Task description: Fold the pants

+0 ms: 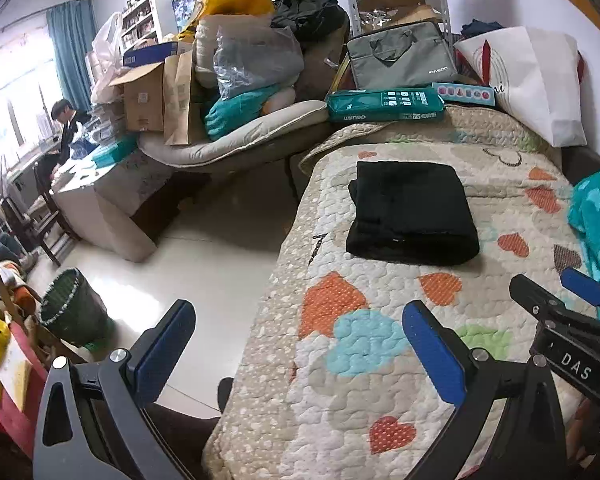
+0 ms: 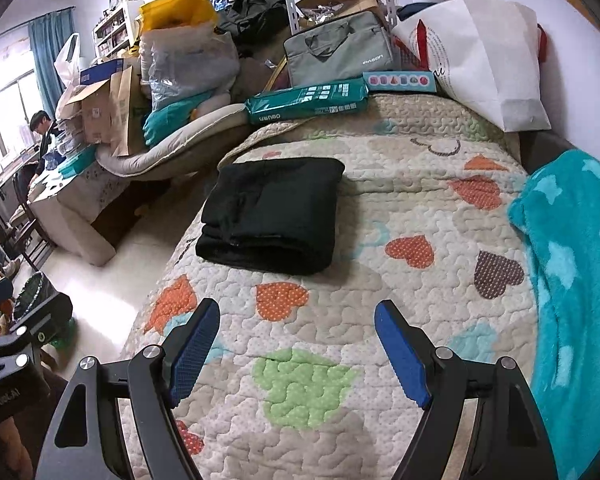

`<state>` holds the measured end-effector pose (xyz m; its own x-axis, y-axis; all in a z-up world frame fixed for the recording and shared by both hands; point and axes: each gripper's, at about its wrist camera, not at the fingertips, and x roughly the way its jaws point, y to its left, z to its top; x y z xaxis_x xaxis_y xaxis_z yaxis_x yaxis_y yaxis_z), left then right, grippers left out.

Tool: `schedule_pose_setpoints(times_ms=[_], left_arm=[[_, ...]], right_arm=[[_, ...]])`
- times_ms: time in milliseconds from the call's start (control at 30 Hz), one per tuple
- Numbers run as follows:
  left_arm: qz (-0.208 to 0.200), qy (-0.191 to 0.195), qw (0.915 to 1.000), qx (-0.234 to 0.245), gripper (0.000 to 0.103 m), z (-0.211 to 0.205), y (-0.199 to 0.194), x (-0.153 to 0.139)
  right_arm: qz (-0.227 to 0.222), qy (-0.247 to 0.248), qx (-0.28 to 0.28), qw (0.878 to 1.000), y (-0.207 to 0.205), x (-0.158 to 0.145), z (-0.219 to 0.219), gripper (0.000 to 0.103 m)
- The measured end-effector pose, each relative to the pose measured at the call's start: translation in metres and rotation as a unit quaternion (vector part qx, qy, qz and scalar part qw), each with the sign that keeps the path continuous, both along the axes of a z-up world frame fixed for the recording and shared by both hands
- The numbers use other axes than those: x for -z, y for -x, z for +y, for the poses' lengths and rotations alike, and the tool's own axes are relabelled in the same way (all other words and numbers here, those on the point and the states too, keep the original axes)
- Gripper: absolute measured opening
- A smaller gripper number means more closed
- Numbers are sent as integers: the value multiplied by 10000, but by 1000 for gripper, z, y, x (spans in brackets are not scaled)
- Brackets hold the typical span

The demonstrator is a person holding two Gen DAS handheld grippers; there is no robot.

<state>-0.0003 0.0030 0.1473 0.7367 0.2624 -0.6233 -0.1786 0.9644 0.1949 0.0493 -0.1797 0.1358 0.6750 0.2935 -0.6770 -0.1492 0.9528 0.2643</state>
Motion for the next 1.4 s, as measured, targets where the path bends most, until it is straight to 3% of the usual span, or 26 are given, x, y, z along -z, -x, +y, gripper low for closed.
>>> schedule_pose_setpoints(times_ms=[1400], left_arm=[[497,322,9982,-46,103,12,-8,28]], right_arm=[[20,308,-318,9990,4,9,21,85]])
